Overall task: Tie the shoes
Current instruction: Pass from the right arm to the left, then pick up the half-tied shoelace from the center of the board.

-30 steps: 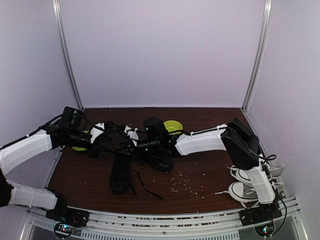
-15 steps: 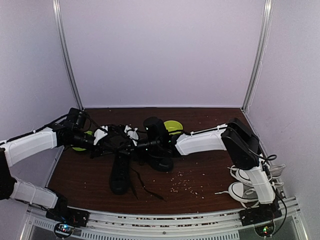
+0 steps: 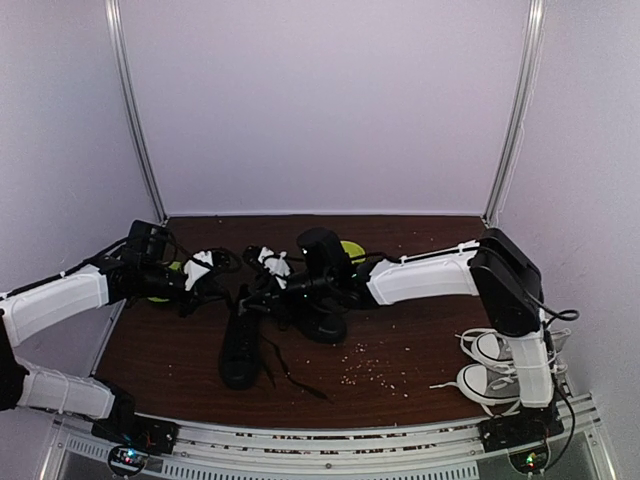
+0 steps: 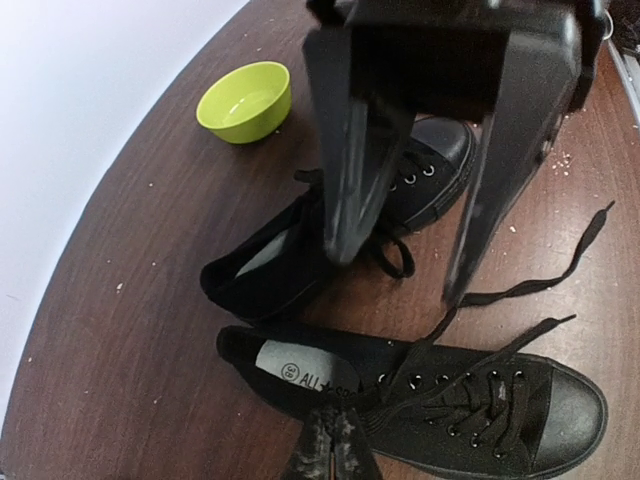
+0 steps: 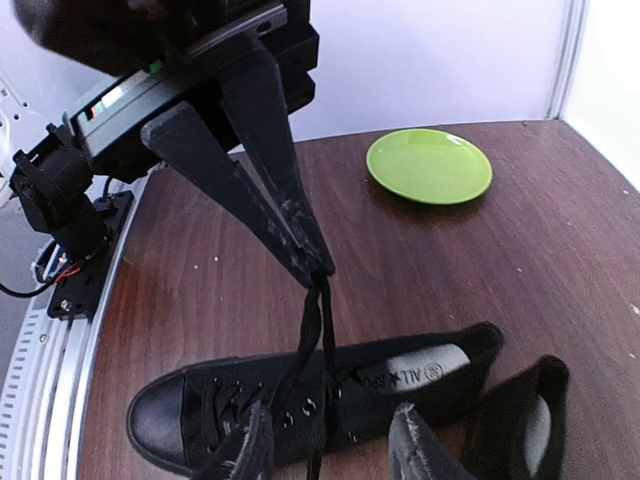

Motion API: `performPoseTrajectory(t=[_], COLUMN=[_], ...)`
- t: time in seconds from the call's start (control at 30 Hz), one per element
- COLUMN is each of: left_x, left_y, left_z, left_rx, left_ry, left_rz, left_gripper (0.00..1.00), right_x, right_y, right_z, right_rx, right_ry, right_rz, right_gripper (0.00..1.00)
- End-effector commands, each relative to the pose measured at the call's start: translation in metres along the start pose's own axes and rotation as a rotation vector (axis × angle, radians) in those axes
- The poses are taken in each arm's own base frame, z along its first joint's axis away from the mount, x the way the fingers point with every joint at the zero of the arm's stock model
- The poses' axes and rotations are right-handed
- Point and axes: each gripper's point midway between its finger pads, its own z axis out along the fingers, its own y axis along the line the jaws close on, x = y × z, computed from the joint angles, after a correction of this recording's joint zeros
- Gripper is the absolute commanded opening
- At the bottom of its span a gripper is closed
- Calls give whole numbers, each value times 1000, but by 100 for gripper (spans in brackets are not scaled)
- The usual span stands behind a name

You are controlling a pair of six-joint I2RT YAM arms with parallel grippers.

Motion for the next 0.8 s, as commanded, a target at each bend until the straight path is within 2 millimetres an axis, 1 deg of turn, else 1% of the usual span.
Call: performPoseTrajectory(t=[0.0,0.03,0.07,0.17,0.27,0.3,0.33,0.4,0.53,0.63,0.77], left_x=[-10,-10,-10,-8,-7,-7,-9,-11,-15,-16,-17], left_y=[11,10,9,4,2,2,2,1,1,1,1], left_z=[-5,-5,-5,-1,-1,-2,-3,-6,-8,-8,-9], left_rx=[-117,-113,-107,-70,-57,-60,-62,-66,-75,-77,-77], left_ry=[-19,-19,-18,2,15,17,13,3,-12,-10,-16], left_rz=[72,80,83,82,88,89,94,101,109,109,111], left_gripper=[0,0,0,0,0,0,0,0,0,0,0], right_x=[-9,2,22,66,113,126,136,152,165,177,193], right_y=[1,3,8,36,66,74,80,92,110,113,108], right_z=[-54,-66,-80,-109,-127,-130,-131,-127,-110,-102,-96], right_rx=[181,223,248,240,183,173,165,140,73,54,60], right_ry=[164,237,346,576,760,809,850,905,956,1007,1056], right_rz=[-71,-85,-89,-93,-42,-36,-32,-30,-39,-43,-50], right_gripper=[39,39,39,40,41,42,43,47,51,53,53])
